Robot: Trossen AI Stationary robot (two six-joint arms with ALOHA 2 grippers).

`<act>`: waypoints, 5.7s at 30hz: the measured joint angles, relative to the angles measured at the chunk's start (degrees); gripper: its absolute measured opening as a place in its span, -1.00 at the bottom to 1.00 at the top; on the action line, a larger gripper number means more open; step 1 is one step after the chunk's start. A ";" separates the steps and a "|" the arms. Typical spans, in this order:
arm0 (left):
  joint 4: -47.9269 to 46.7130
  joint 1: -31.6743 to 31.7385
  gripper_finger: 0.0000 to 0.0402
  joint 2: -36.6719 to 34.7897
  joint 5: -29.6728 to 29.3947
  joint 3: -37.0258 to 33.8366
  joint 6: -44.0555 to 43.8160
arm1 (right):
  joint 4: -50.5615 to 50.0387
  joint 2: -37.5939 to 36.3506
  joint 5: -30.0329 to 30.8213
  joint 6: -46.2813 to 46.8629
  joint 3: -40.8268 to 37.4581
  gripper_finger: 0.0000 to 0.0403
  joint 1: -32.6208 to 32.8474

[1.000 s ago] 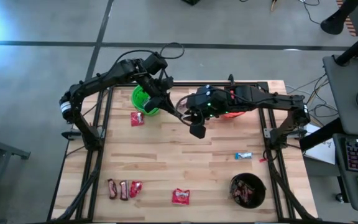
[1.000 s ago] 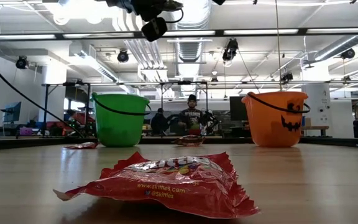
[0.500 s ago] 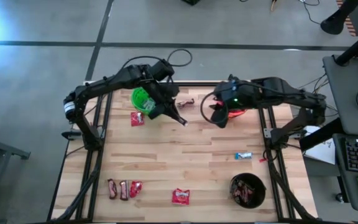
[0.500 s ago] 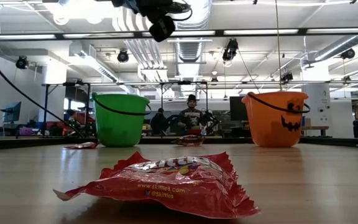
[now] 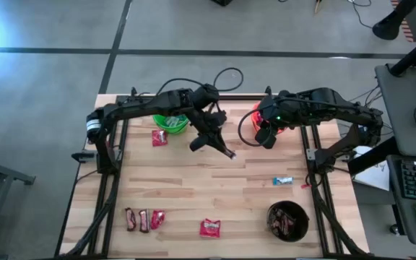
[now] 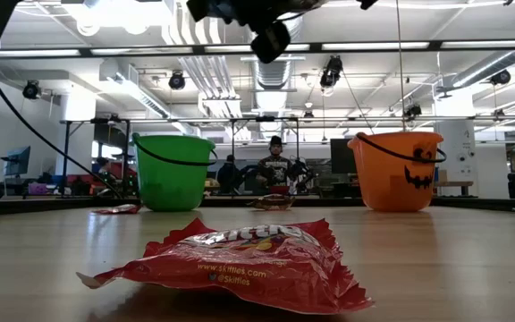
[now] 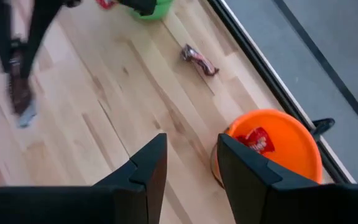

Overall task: Sort candy
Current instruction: Put the brown candy into the black bucket

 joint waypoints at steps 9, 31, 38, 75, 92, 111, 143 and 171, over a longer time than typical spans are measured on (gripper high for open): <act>9.22 -4.33 -0.97 1.42 -0.38 1.14 -5.98 | -2.30 -0.28 1.40 -0.81 0.00 -0.35 0.00; -16.92 -6.18 -0.97 16.96 -15.09 31.15 1.30 | 8.81 -2.26 -21.58 -1.72 -0.14 -0.11 3.42; -16.36 -6.41 -0.97 16.37 -16.46 28.94 2.87 | 5.05 -2.14 -19.31 -2.26 -1.59 -0.08 3.65; -19.07 -6.82 -0.97 14.99 -18.01 34.62 5.80 | 15.92 1.46 -22.62 -9.41 -10.05 -0.10 4.02; -20.20 -6.80 -0.97 14.95 -17.92 34.62 5.77 | 15.17 1.11 -22.58 -8.37 -10.05 -0.92 4.02; -26.82 -6.55 -0.27 14.21 -18.08 34.62 4.26 | 3.62 -1.18 -22.97 -1.20 -10.05 -0.94 6.32; -36.49 -6.07 -0.20 14.18 -22.73 34.62 10.70 | 0.46 0.03 -11.78 57.71 -10.16 -0.94 48.75; -38.42 -5.99 -0.20 13.33 -22.73 34.62 12.83 | -1.27 10.71 -14.68 77.84 -10.32 -0.94 58.90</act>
